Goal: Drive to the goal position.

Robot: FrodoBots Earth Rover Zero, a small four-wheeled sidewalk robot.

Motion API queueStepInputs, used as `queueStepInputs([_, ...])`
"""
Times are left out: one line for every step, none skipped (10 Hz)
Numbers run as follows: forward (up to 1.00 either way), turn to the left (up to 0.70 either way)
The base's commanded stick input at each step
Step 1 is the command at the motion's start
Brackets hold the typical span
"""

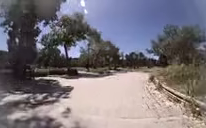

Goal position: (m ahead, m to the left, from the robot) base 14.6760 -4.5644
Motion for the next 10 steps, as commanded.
queueStepInputs([1.0, 0.0])
queueStepInputs([1.0, 0.0])
queueStepInputs([1.0, 0.0])
queueStepInputs([1.0, 0.0])
queueStepInputs([1.0, 0.0])
queueStepInputs([1.0, 0.0])
queueStepInputs([1.0, 0.0])
queueStepInputs([1.0, 0.0])
queueStepInputs([1.0, 0.0])
queueStepInputs([1.0, 0.0])
